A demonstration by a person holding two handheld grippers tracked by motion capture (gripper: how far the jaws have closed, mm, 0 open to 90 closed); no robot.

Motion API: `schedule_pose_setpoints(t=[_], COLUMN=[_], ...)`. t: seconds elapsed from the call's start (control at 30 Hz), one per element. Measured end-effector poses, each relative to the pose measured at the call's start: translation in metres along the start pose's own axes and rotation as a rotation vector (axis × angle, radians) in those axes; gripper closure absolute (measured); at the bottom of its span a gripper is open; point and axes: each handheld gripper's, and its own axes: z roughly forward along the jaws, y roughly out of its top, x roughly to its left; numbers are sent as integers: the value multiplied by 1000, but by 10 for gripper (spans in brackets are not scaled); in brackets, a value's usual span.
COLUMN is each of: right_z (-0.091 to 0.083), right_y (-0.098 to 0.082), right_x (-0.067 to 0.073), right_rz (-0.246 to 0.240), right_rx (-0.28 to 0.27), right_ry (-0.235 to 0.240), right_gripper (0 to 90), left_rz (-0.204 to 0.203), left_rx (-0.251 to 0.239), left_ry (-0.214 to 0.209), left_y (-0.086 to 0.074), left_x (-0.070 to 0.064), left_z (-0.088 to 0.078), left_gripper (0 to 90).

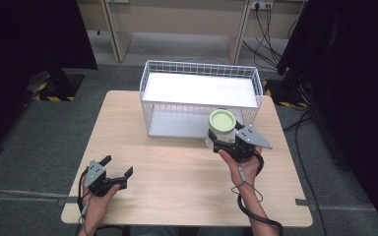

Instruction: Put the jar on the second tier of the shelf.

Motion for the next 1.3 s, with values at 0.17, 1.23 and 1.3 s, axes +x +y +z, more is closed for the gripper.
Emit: schedule_pose_setpoints(t=[0.17, 1.23, 1.3], right_z=[3, 25, 27], right_y=[9, 80, 83], right_x=[-1, -16, -17], right_rz=[-2, 1, 4], right_rx=[-12, -106, -110], right_ry=[-4, -55, -58], right_gripper=[112, 113, 113], left_rz=[0, -4, -4], left_rx=[0, 3, 2], left_ry=[0, -2, -2], left_y=[0, 0, 0], left_x=[0, 1, 1], left_z=[0, 0, 0], left_gripper=[6, 6, 6])
